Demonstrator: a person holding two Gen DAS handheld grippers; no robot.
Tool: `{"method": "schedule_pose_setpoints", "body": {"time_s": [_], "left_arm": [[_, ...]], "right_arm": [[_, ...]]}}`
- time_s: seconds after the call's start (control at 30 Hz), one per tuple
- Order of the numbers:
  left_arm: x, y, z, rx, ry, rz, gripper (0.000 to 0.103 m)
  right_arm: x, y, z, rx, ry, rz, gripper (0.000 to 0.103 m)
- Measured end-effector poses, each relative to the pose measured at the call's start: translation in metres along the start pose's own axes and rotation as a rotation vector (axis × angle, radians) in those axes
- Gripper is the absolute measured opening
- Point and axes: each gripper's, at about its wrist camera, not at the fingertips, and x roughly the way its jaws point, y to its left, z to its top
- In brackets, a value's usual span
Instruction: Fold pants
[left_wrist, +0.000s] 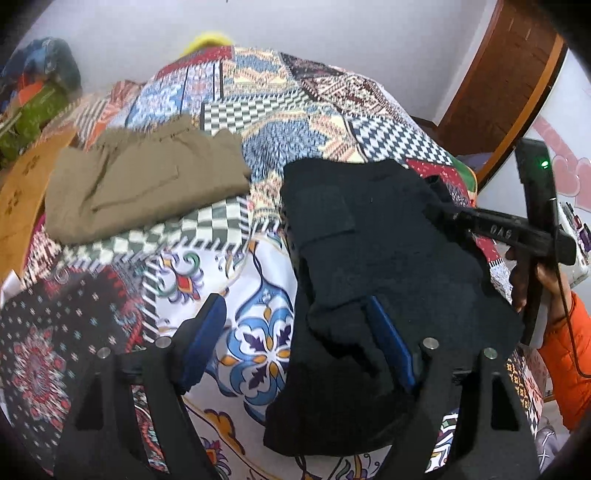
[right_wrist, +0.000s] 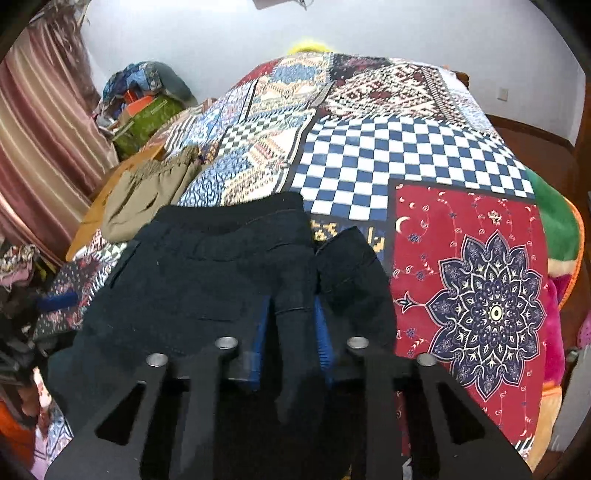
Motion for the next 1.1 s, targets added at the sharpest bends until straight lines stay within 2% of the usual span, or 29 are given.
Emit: {"method": "schedule_pose_setpoints", "body": {"time_s": [0.07,0.27,0.33,0.5,0.6,0.8,0.9,1.0,1.1], "left_arm": [[0.003,0.002,-0.003,-0.012,0.005,-0.006,0.080],[0.002,0.003,-0.006,-0.022,0.007,-0.004,0.080],[0.000,0.003,-0.006,-0.015,0.002,0.009,0.081],[0.000,0.003,-0.009,-0.012,-0.002,0.025,0.083],[0.000,0.006,-0.007,-0.026,0.008,0.018,0.083],[-0.011,0.000,0.013,0.019,-0.031,0.030,0.083],[-0.009,0.001,0.033,0.006,-0.043,-0.028,0.083],[0.006,-0.001,0.050,0.000,-0.020,-0.055,0.075],[0.035,-0.001,0.062,-0.013,0.062,-0.110,0.062]], "right_arm": [[-0.010,0.004,-0.001,-0.015,-0.037,0.006,0.013],[-0.046,0.027,0.000,-0.122,-0.182,-0.060,0.013],[-0.050,0.029,0.004,-0.135,-0.198,-0.077,0.013],[-0.031,0.018,0.003,-0.144,-0.154,-0.135,0.012],[-0.007,0.013,-0.003,-0.140,-0.043,-0.145,0.013],[-0.042,0.005,-0.004,-0.067,-0.082,-0.109,0.025],[-0.062,0.002,-0.013,-0.031,-0.099,-0.080,0.033],[-0.074,0.000,-0.030,0.008,-0.088,-0.053,0.037],[-0.074,-0.002,-0.053,0.074,-0.047,0.008,0.037]]}}
